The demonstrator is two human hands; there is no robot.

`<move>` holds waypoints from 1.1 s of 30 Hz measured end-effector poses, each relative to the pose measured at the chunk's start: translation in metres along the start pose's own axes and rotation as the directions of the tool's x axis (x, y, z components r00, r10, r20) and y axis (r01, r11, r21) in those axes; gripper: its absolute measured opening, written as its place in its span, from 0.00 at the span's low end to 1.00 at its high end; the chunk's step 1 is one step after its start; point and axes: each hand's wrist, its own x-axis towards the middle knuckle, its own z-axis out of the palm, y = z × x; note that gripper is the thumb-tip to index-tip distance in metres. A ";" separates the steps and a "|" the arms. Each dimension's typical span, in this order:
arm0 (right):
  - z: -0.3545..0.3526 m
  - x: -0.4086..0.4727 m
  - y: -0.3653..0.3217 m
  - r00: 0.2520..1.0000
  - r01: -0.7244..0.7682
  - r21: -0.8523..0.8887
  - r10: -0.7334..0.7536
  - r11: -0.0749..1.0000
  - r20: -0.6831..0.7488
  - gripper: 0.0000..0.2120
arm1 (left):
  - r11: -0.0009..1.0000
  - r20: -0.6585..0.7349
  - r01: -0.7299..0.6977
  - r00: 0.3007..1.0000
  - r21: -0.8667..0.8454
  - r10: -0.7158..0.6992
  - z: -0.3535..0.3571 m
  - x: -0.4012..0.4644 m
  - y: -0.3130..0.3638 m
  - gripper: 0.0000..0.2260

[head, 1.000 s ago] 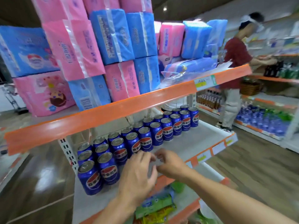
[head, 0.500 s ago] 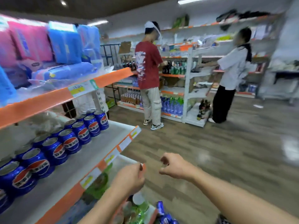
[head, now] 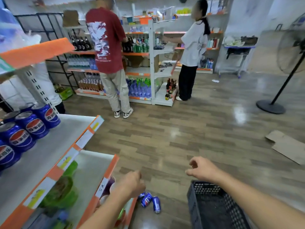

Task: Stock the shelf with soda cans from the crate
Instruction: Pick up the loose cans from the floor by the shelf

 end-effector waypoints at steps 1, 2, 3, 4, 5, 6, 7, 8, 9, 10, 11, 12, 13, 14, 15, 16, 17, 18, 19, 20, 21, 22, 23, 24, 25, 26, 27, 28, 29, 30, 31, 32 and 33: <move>0.005 0.000 -0.001 1.000 -0.008 -0.006 0.009 1.000 0.009 0.24 | 1.000 0.002 0.003 1.000 0.004 -0.003 0.001 0.001 -0.003 0.20; 0.010 0.002 -0.002 1.000 -0.014 -0.014 0.014 1.000 0.017 0.23 | 1.000 0.004 0.011 1.000 -0.003 -0.011 0.003 0.002 -0.007 0.21; 0.016 0.003 -0.004 0.999 -0.019 -0.020 0.020 1.000 0.029 0.23 | 1.000 0.008 0.021 1.000 -0.015 -0.021 0.004 0.003 -0.011 0.21; 0.024 0.006 -0.005 0.999 -0.022 -0.016 0.023 1.000 0.049 0.24 | 0.999 0.008 0.029 1.000 -0.028 -0.029 0.007 0.006 -0.014 0.21; 0.031 0.008 -0.006 0.997 -0.025 -0.007 0.025 1.000 0.075 0.24 | 0.999 0.005 0.038 0.999 -0.031 -0.038 0.008 0.006 -0.017 0.21; 0.040 0.011 -0.007 0.994 -0.029 -0.002 0.029 1.000 0.103 0.25 | 0.998 0.006 0.047 0.999 -0.034 -0.047 0.011 0.008 -0.019 0.21; 0.047 0.013 -0.008 0.991 -0.032 -0.004 0.032 0.999 0.130 0.26 | 0.997 0.012 0.055 0.998 -0.045 -0.054 0.013 0.011 -0.021 0.20; 0.055 0.016 -0.009 0.987 -0.034 -0.009 0.035 0.999 0.154 0.26 | 0.997 0.023 0.050 0.999 -0.060 -0.049 0.016 0.013 -0.022 0.18; 0.061 0.020 -0.010 0.984 -0.032 -0.016 0.034 0.999 0.174 0.26 | 0.996 0.040 0.047 0.998 -0.080 -0.044 0.019 0.016 -0.023 0.15; 0.068 0.024 -0.011 0.981 -0.029 -0.022 0.033 0.999 0.192 0.27 | 0.993 0.049 0.042 0.998 -0.108 -0.036 0.021 0.018 -0.023 0.10; 0.074 0.029 -0.011 0.978 -0.029 -0.023 0.033 0.999 0.208 0.27 | 0.989 0.057 0.039 0.998 -0.141 -0.031 0.024 0.021 -0.023 0.06; 0.080 0.034 -0.011 0.974 -0.032 -0.022 0.036 0.999 0.223 0.26 | 0.985 0.060 0.034 0.998 -0.168 -0.024 0.027 0.025 -0.024 0.06; 0.087 0.040 -0.009 0.971 -0.030 -0.024 0.034 0.999 0.235 0.26 | 0.980 0.055 0.039 0.998 -0.194 -0.029 0.030 0.030 -0.024 0.07; 0.093 0.047 -0.008 0.969 -0.026 -0.027 0.032 0.999 0.246 0.25 | 0.974 0.056 0.040 0.998 -0.222 -0.028 0.035 0.036 -0.024 0.05; 0.099 0.055 -0.006 0.965 -0.019 -0.033 0.027 0.999 0.259 0.24 | 0.970 0.055 0.044 0.998 -0.240 -0.031 0.041 0.044 -0.024 0.06; 0.107 0.065 -0.004 0.961 -0.014 -0.038 0.024 0.999 0.276 0.24 | 0.966 0.053 0.057 0.998 -0.253 -0.045 0.048 0.054 -0.025 0.11; 0.115 0.076 -0.002 0.956 -0.006 -0.048 0.020 0.999 0.294 0.23 | 0.964 0.042 0.074 0.997 -0.254 -0.065 0.055 0.064 -0.026 0.16; 0.123 0.088 0.001 0.949 0.000 -0.056 0.017 0.998 0.316 0.22 | 0.960 0.032 0.091 0.996 -0.264 -0.085 0.062 0.074 -0.026 0.17; 0.131 0.100 0.003 0.942 0.003 -0.061 0.018 0.998 0.334 0.21 | 0.956 0.025 0.100 0.995 -0.276 -0.097 0.070 0.087 -0.028 0.18; 0.140 0.114 0.007 0.938 0.001 -0.062 0.021 0.998 0.347 0.21 | 0.951 0.023 0.112 0.994 -0.287 -0.110 0.080 0.101 -0.030 0.18; 0.150 0.128 0.011 0.935 0.004 -0.068 0.020 0.998 0.355 0.20 | 0.945 0.013 0.122 0.992 -0.304 -0.124 0.090 0.116 -0.033 0.18; 0.161 0.144 0.016 0.932 0.016 -0.076 0.012 0.997 0.361 0.20 | 0.937 -0.008 0.128 0.990 -0.324 -0.139 0.102 0.133 -0.036 0.18; 0.174 0.161 0.021 0.932 0.033 -0.087 0.001 0.996 0.362 0.21 | 0.930 -0.031 0.139 0.987 -0.339 -0.159 0.117 0.152 -0.041 0.17; 0.190 0.179 0.027 0.933 0.043 -0.099 -0.005 0.994 0.361 0.21 | 0.924 -0.052 0.151 0.982 -0.351 -0.180 0.133 0.172 -0.047 0.17; 0.205 0.196 0.032 0.933 0.045 -0.104 -0.004 0.994 0.361 0.21 | 0.922 -0.073 0.156 0.978 -0.355 -0.193 0.152 0.191 -0.053 0.16; 0.223 0.213 0.039 0.931 0.033 -0.100 0.005 0.994 0.365 0.22 | 0.921 -0.090 0.159 0.975 -0.355 -0.203 0.171 0.211 -0.059 0.16; 0.243 0.229 0.046 0.931 0.019 -0.091 0.015 0.996 0.365 0.23 | 0.922 -0.098 0.163 0.973 -0.351 -0.209 0.192 0.231 -0.065 0.15; 0.263 0.245 0.054 0.931 0.006 -0.088 0.026 0.996 0.364 0.24 | 0.924 -0.104 0.162 0.972 -0.345 -0.210 0.214 0.252 -0.072 0.15; 0.286 0.259 0.063 0.935 -0.002 -0.087 0.033 0.996 0.354 0.25 | 0.930 -0.107 0.155 0.974 -0.334 -0.201 0.236 0.271 -0.077 0.15; 0.312 0.275 0.074 0.938 -0.009 -0.095 0.041 0.995 0.345 0.25 | 0.938 -0.104 0.143 0.978 -0.316 -0.184 0.260 0.292 -0.084 0.14; 0.336 0.289 0.085 0.939 -0.016 -0.102 0.050 0.995 0.340 0.25 | 0.946 -0.095 0.137 0.981 -0.292 -0.171 0.284 0.312 -0.091 0.12; 0.361 0.302 0.096 0.938 -0.031 -0.106 0.066 0.994 0.341 0.24 | 0.953 -0.087 0.135 0.983 -0.271 -0.164 0.311 0.333 -0.098 0.12; 0.387 0.314 0.108 0.938 -0.045 -0.114 0.081 0.993 0.338 0.23 | 0.955 -0.079 0.140 0.983 -0.260 -0.166 0.337 0.352 -0.106 0.12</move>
